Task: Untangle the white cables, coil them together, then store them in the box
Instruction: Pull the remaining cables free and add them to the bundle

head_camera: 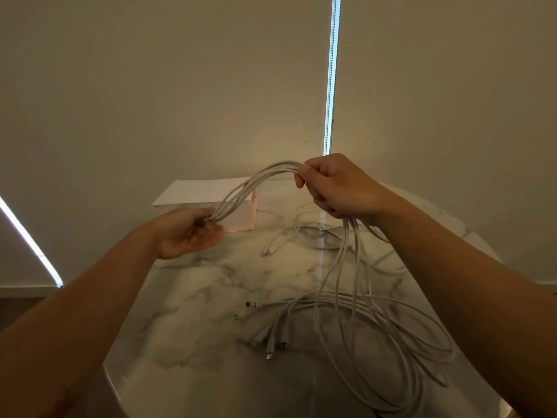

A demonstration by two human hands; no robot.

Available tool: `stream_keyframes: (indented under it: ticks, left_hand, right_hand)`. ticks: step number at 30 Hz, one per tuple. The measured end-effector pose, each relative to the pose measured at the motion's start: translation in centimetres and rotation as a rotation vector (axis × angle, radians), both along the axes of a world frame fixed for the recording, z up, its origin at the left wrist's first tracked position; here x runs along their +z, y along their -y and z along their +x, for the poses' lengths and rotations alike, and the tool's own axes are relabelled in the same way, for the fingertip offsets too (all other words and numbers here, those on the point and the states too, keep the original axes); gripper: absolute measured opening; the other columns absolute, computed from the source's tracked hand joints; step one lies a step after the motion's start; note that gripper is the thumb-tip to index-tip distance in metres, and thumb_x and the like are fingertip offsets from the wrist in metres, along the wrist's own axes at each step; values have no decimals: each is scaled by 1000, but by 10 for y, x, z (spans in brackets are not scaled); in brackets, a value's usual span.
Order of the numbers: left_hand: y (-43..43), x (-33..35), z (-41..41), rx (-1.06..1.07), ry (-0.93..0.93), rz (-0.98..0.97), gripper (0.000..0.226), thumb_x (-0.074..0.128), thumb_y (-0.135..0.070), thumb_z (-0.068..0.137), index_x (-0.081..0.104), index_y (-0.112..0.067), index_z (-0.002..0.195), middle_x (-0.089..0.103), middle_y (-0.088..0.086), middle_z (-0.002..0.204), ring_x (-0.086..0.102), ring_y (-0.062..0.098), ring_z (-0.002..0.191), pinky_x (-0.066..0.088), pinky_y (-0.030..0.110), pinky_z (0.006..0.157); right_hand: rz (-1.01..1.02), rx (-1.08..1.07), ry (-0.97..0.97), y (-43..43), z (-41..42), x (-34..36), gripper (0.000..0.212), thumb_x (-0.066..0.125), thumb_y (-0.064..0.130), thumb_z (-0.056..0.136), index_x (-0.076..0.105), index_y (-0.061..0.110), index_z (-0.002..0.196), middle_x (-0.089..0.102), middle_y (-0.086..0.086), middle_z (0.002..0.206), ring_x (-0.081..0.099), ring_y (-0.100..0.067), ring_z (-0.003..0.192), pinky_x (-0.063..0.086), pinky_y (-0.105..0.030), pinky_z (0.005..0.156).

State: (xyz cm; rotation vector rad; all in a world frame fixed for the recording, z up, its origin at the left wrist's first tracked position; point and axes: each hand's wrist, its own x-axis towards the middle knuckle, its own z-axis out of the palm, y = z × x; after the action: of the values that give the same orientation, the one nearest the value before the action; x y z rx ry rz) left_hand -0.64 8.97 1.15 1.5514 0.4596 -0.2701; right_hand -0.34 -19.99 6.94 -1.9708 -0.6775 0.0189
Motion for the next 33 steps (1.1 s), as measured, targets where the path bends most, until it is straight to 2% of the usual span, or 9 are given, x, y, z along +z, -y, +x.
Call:
stream_keyframes:
  ticks: [4,6,8,10,13,16,23,27,33]
  left_hand:
    - [-11,32,-6,-221,7,1037,54,58,-52,90,70,-2,71,65,4,51,48,11,36,38,20,44]
    - [4,50,1,-167,361,1154,54,54,-50,94,70,-6,66,64,0,48,53,12,41,43,25,54]
    - [35,63,2,-228,703,924,50,45,-47,99,72,-8,82,71,0,69,65,12,63,50,31,71]
    - [62,66,0,-498,694,625,53,38,-48,97,68,-5,105,73,8,90,69,16,84,54,30,82]
    - [77,61,7,-690,538,428,50,50,-49,87,65,-3,99,57,6,63,53,19,54,48,25,54]
    - [80,65,16,-561,640,362,36,54,-40,91,57,-7,76,33,-6,50,24,9,44,20,22,43]
    - [40,135,27,164,844,-158,38,41,-39,103,46,-22,69,28,-11,46,20,3,39,18,16,37]
    - [11,158,28,251,895,-132,39,38,-42,103,46,-23,71,26,-9,53,16,7,46,16,20,42]
    - [7,124,20,-68,709,15,37,37,-44,103,45,-24,72,20,-11,53,15,4,41,10,19,43]
  right_hand:
    - [-120,48,-9,-6,2,-8,33,41,24,105,59,8,83,36,-6,56,27,-15,45,24,-23,41]
    - [-188,79,-1,-11,2,-10,32,42,23,104,60,8,82,37,-8,57,28,-15,45,26,-24,41]
    - [-194,96,-9,-14,3,-7,32,43,24,104,61,7,84,37,-8,55,28,-15,44,26,-24,40]
    - [-172,90,-11,-12,6,-1,33,44,24,104,62,6,84,37,-5,52,28,-15,43,26,-24,39]
    - [-144,55,-21,1,13,6,32,47,24,103,63,5,83,38,-3,51,29,-14,42,26,-24,40]
    - [-97,62,-76,13,15,9,29,55,26,100,63,2,86,38,0,54,32,-12,44,30,-23,42]
    - [-24,195,-227,44,18,26,25,55,26,99,56,4,87,31,1,54,36,-12,42,54,-31,56]
    - [21,262,-266,55,17,24,29,49,24,101,55,11,77,30,3,51,32,-10,39,48,-27,50]
    - [736,-58,-123,57,34,44,30,42,26,105,51,13,80,27,4,52,21,-8,42,19,-18,39]
